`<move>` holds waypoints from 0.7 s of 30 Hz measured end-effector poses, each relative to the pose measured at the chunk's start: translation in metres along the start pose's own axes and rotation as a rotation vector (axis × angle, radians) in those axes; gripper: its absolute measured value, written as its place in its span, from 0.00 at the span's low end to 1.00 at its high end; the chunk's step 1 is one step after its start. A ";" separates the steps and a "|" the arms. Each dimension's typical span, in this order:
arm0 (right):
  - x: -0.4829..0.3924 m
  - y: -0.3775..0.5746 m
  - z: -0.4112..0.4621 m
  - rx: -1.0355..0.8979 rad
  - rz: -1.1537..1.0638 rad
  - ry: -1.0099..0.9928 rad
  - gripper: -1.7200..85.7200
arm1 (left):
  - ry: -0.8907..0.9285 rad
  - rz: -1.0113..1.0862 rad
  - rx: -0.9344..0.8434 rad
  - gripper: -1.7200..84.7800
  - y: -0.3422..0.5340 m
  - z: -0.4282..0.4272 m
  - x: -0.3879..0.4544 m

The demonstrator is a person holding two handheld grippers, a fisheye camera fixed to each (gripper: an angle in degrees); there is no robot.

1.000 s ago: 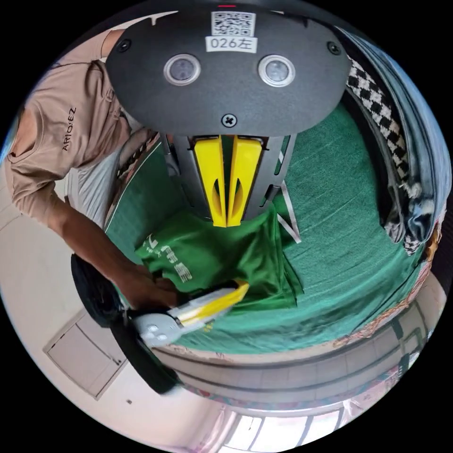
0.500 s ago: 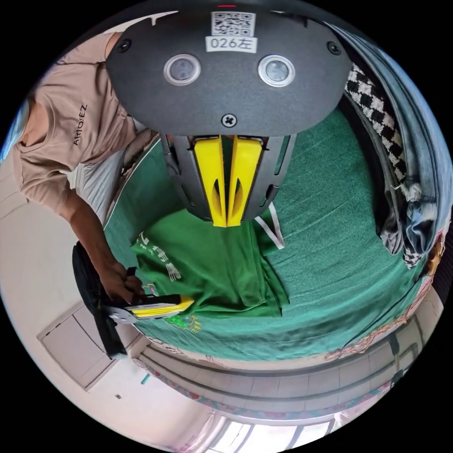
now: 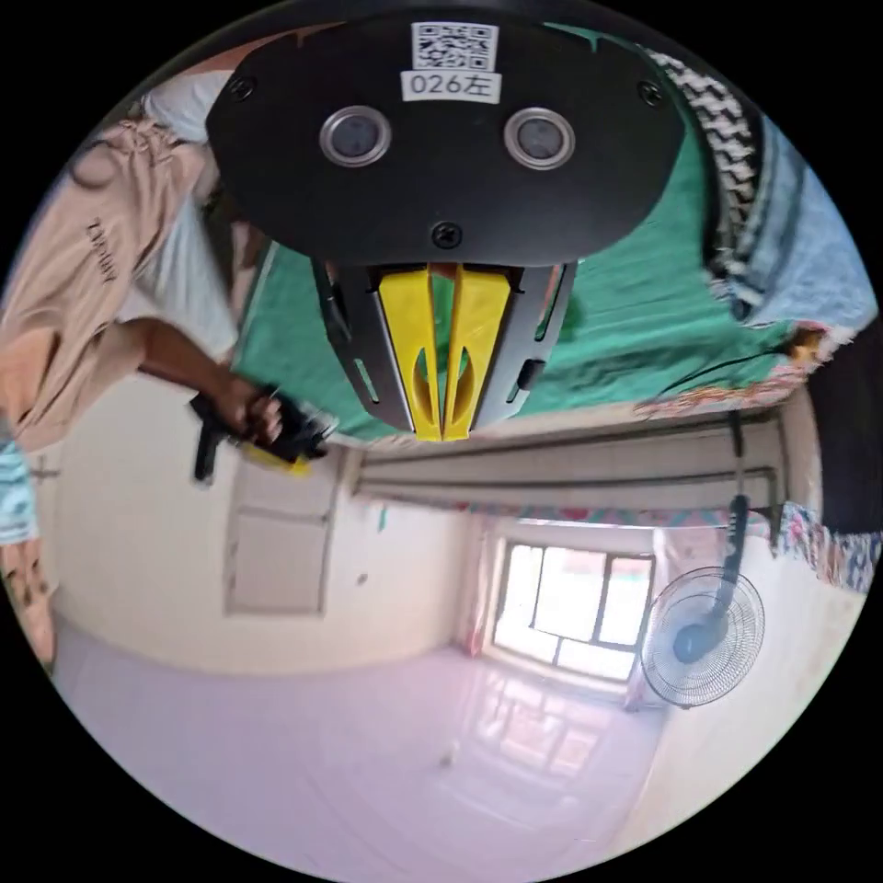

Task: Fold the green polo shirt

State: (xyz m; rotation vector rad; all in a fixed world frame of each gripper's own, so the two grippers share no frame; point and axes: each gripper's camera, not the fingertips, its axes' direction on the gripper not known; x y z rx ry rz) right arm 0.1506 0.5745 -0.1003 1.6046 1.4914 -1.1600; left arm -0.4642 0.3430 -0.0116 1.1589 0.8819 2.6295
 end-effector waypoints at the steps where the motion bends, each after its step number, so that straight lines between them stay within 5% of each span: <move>1: 0.022 0.019 -0.005 -0.088 -0.012 -0.045 0.01 | 0.142 0.005 0.053 0.01 0.000 -0.003 0.010; 5: 0.079 0.100 0.007 -0.363 -0.073 -0.067 0.01 | 0.313 0.009 0.011 0.01 -0.002 0.005 0.041; 10: 0.111 0.222 0.034 -0.551 -0.285 -0.011 0.07 | 0.027 0.184 -0.204 0.11 0.030 0.027 0.106; 14: 0.143 0.329 0.051 -0.589 -0.454 0.081 0.08 | -0.035 0.241 -0.396 0.08 0.053 0.050 0.126; 21: 0.206 0.448 0.079 -0.648 -0.643 0.171 0.10 | -0.015 0.172 -0.261 0.04 0.064 0.038 0.135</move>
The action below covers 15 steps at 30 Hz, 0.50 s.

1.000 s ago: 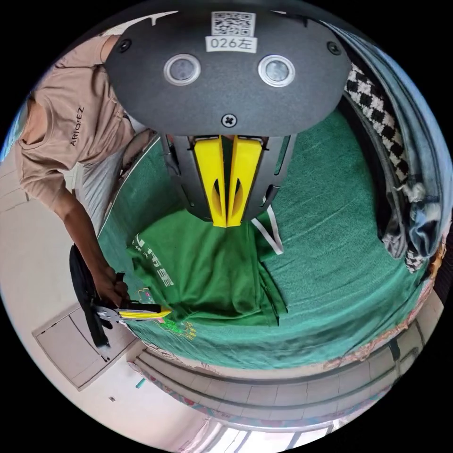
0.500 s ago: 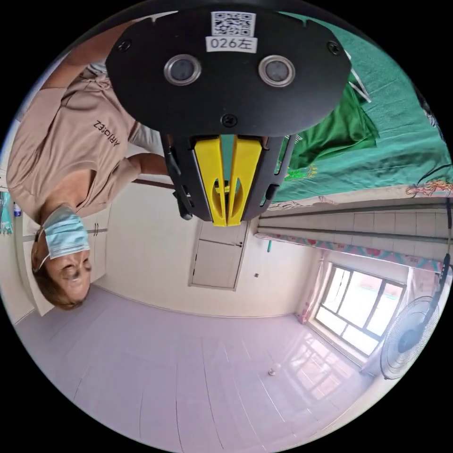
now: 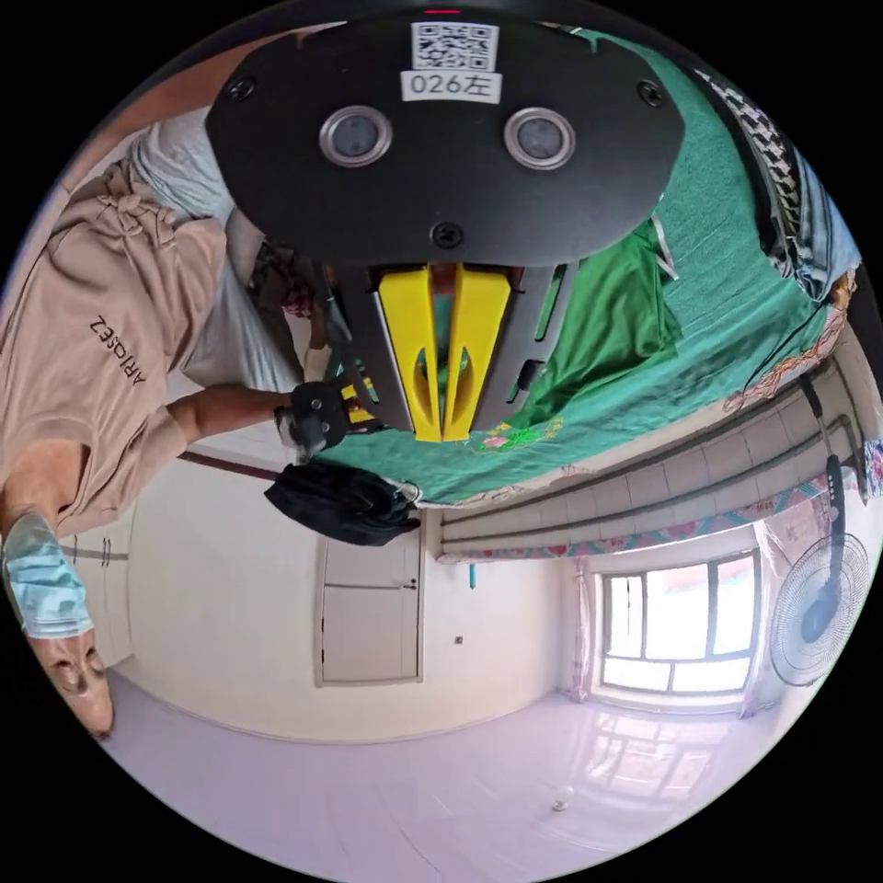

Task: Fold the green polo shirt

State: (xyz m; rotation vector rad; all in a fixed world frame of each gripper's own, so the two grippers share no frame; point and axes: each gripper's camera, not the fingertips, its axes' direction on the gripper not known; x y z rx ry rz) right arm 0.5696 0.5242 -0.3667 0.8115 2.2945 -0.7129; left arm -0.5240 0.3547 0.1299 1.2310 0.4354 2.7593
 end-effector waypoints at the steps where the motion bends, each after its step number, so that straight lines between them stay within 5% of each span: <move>1: 0.000 0.013 0.017 -0.010 -0.013 0.007 0.10 | -0.075 0.001 0.024 0.07 0.000 -0.003 0.004; 3: 0.001 0.031 0.040 -0.015 -0.020 0.039 0.09 | -0.189 0.023 -0.023 0.12 -0.002 0.002 0.011; 7: 0.008 0.069 0.085 -0.035 -0.017 0.071 0.09 | -0.509 0.258 -0.391 0.16 0.011 0.062 0.036; 15: 0.022 0.109 0.135 -0.086 0.029 0.068 0.04 | -0.544 0.436 -0.732 0.23 0.057 0.156 0.062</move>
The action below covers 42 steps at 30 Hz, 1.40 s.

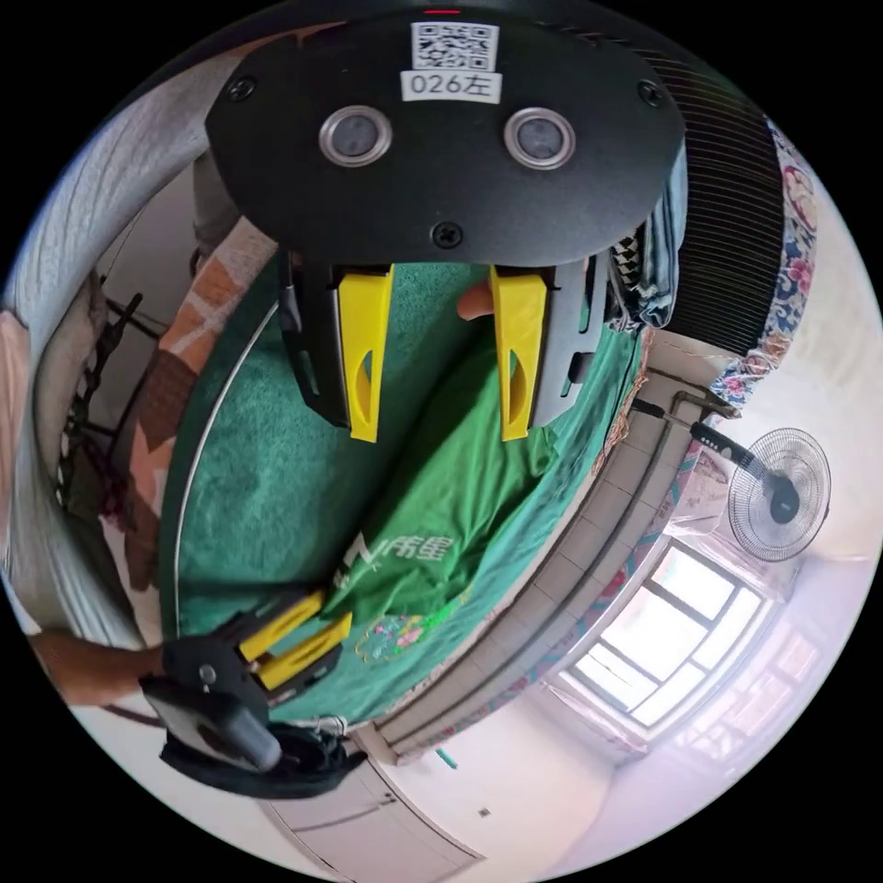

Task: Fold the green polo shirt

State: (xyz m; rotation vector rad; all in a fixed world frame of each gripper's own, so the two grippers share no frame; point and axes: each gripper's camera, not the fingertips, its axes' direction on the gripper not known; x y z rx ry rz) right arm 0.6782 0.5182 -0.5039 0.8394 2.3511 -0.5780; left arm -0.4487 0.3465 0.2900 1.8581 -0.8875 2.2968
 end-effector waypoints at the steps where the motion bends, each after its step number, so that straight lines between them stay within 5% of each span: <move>1: 0.000 0.003 0.003 0.003 0.000 -0.017 0.02 | -0.011 0.020 -0.014 0.23 -0.007 0.004 0.005; 7: -0.002 0.012 -0.019 0.036 0.030 -0.073 0.00 | -0.110 0.059 -0.147 0.21 -0.047 0.038 0.010; 15: -0.015 -0.010 -0.077 0.085 0.138 -0.243 0.00 | -0.012 0.036 -0.159 0.17 -0.064 0.053 0.001; 18: -0.036 -0.014 -0.105 0.125 0.220 -0.324 0.00 | -0.194 0.069 -0.378 0.12 -0.064 0.086 0.008; 21: -0.079 -0.029 -0.130 0.140 0.221 -0.389 0.00 | -0.333 0.184 -0.402 0.09 -0.064 0.107 0.035; 42: -0.634 -0.298 -0.352 0.045 -0.074 -0.161 0.05 | -0.151 -0.014 -0.395 0.06 -0.036 0.141 -0.030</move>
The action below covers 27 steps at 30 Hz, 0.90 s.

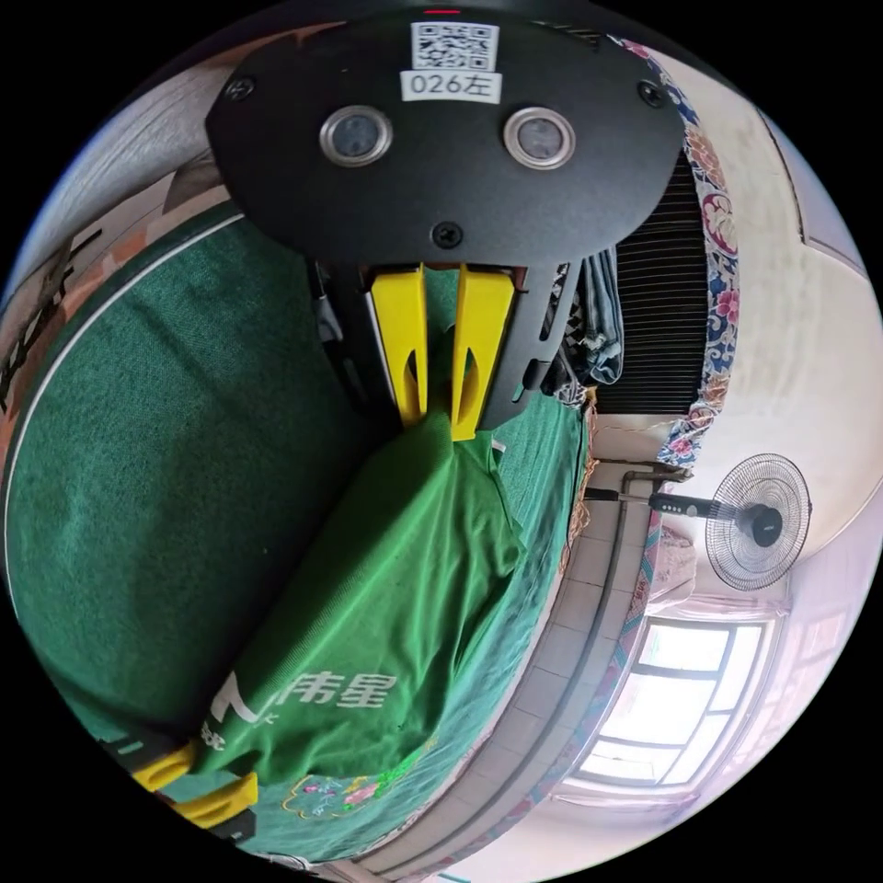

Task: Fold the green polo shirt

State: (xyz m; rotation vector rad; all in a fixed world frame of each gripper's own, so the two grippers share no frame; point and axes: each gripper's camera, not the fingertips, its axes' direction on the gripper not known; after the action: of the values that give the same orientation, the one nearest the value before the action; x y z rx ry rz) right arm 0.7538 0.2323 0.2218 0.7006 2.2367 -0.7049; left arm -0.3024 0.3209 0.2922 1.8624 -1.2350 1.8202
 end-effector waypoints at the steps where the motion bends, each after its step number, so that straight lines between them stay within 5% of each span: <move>1: -0.035 -0.031 -0.008 -0.007 -0.005 0.037 0.03 | 0.006 -0.004 0.002 0.06 0.002 0.005 -0.003; 6: -0.147 -0.170 -0.069 -0.057 -0.015 0.088 0.01 | -0.003 -0.042 0.039 0.05 0.017 0.010 -0.019; 17: -0.219 -0.445 -0.505 0.233 0.346 -0.134 0.00 | 0.074 -0.261 0.547 0.03 0.119 -0.118 -0.101; 27: -0.289 -0.661 -0.824 0.181 0.387 -0.205 0.00 | 0.150 0.059 0.701 0.03 0.084 -0.196 -0.122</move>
State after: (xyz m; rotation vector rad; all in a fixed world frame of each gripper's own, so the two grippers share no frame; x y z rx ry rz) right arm 0.1452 0.2180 1.1321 1.0636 1.7964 -0.7490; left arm -0.4796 0.4539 0.1856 1.9476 -0.6382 2.6022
